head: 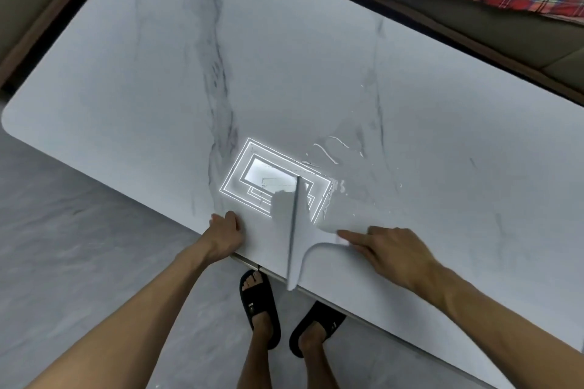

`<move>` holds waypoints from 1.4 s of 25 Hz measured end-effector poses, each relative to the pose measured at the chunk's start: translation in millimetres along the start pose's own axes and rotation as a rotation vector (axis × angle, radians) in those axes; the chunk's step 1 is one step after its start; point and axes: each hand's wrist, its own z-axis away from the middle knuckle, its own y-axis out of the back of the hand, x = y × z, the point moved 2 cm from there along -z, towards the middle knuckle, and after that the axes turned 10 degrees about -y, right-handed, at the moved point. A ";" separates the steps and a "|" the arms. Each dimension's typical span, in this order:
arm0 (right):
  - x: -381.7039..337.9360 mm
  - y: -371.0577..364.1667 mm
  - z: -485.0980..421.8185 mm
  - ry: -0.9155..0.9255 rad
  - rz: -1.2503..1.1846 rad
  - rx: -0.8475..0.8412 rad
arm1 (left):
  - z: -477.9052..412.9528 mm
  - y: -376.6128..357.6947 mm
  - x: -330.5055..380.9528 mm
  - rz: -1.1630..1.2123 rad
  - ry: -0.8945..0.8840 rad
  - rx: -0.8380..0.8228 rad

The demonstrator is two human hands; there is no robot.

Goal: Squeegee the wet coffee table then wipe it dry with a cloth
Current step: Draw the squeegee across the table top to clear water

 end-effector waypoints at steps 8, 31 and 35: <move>7.7 34.7 23.2 -0.032 0.059 0.009 | 6.5 11.2 1.7 0.088 0.004 0.223; 45.0 54.9 -6.5 -0.342 -0.062 0.134 | -17.1 27.0 5.6 0.203 -0.020 0.318; -19.4 69.9 -50.1 -0.108 -0.077 0.149 | -14.9 40.2 5.9 0.260 0.023 0.554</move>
